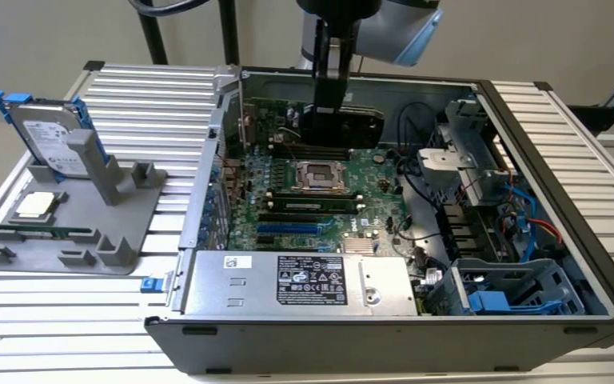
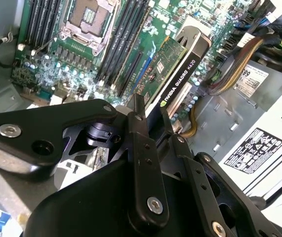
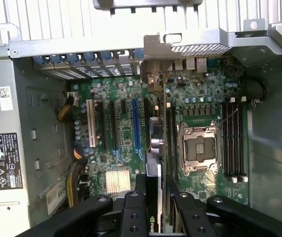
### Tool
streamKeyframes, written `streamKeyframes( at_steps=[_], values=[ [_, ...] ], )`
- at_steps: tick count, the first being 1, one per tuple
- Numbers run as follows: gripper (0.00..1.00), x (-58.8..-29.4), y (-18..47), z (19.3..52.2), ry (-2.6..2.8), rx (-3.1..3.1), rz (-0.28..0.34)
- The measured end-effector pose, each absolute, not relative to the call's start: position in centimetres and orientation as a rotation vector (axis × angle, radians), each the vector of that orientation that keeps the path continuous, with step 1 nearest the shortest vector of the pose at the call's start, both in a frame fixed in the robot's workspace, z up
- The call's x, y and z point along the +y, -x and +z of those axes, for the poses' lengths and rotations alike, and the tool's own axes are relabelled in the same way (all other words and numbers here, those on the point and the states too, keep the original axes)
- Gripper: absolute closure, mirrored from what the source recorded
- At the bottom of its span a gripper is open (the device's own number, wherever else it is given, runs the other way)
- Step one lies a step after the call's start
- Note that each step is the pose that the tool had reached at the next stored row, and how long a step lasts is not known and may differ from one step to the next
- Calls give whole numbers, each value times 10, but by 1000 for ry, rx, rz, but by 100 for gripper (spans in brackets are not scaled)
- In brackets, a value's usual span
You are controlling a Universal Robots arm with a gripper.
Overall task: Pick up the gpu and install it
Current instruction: 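Insert the gpu into the slot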
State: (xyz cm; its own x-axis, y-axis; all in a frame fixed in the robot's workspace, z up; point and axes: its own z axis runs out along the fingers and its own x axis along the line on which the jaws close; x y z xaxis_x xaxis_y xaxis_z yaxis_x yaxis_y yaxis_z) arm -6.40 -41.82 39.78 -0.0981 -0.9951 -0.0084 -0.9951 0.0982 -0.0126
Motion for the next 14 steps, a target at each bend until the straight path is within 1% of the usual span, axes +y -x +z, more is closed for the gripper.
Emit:
streamKeyframes(
  at_steps=[14],
  values=[
    [100, -418, 64, 392, 2100, 2317, -6]
  ],
)
